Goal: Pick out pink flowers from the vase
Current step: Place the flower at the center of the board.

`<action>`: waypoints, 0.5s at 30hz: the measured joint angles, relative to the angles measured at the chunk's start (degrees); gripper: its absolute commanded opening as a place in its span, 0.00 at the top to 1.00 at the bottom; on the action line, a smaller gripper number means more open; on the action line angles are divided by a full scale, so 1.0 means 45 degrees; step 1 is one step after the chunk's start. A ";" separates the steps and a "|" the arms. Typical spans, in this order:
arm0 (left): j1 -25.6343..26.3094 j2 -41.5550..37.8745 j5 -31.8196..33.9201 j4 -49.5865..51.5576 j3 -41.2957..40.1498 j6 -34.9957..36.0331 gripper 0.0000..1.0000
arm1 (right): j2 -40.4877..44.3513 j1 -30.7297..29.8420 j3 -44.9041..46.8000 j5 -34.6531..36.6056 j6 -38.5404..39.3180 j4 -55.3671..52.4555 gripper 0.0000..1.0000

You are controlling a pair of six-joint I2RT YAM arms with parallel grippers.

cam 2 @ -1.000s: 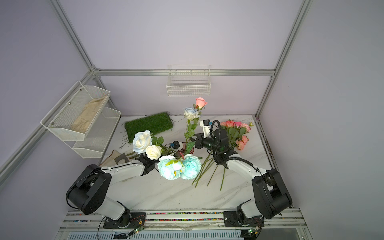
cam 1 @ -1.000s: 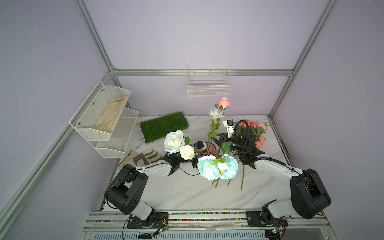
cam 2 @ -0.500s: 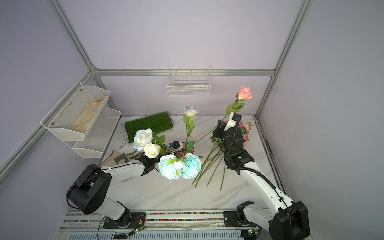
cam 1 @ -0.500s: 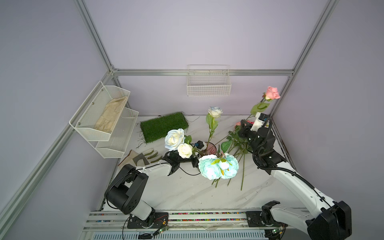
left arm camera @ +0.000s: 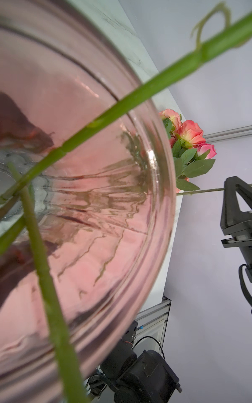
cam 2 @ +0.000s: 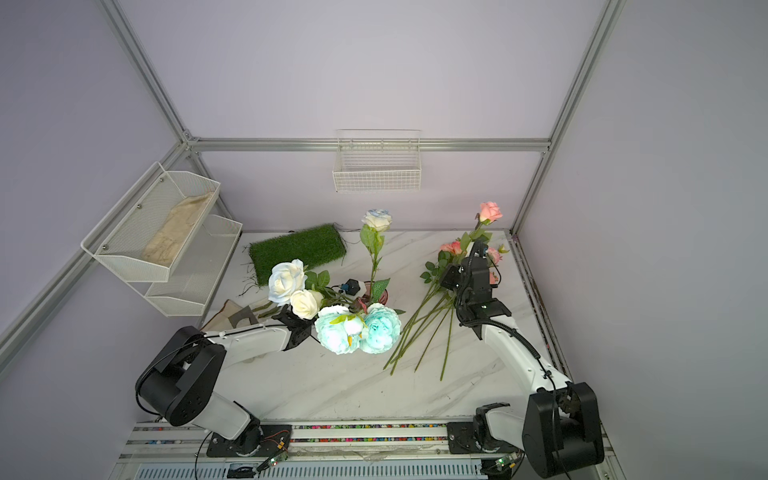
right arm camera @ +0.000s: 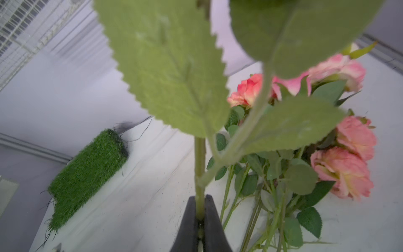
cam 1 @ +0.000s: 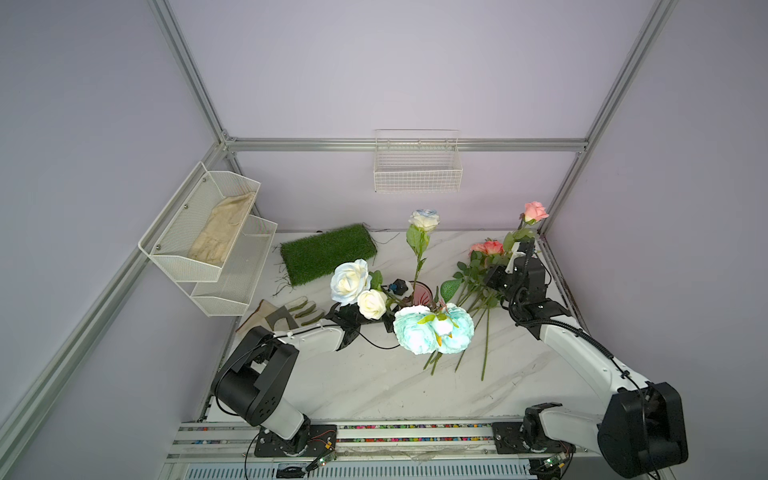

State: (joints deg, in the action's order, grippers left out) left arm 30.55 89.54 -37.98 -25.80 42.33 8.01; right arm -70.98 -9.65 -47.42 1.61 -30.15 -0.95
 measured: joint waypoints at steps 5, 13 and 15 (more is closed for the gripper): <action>0.0000 0.0204 0.0340 -0.0039 0.0248 -0.0146 1.00 | -0.0520 0.0243 0.0029 -0.1341 -0.0374 0.0024 0.98; 0.0000 0.0831 0.1156 0.0039 0.1039 -0.0423 0.87 | -0.2754 0.0704 0.0024 -0.1933 -0.0869 0.0282 0.80; 0.0000 0.0908 0.1326 0.0087 0.1161 -0.0447 0.78 | -0.3133 0.0733 0.0073 -0.1948 -0.0971 0.0291 0.76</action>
State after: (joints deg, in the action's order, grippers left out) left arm 30.55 93.62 -32.01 -25.41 47.55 6.00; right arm -85.08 -6.35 -47.09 -7.16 -34.52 0.36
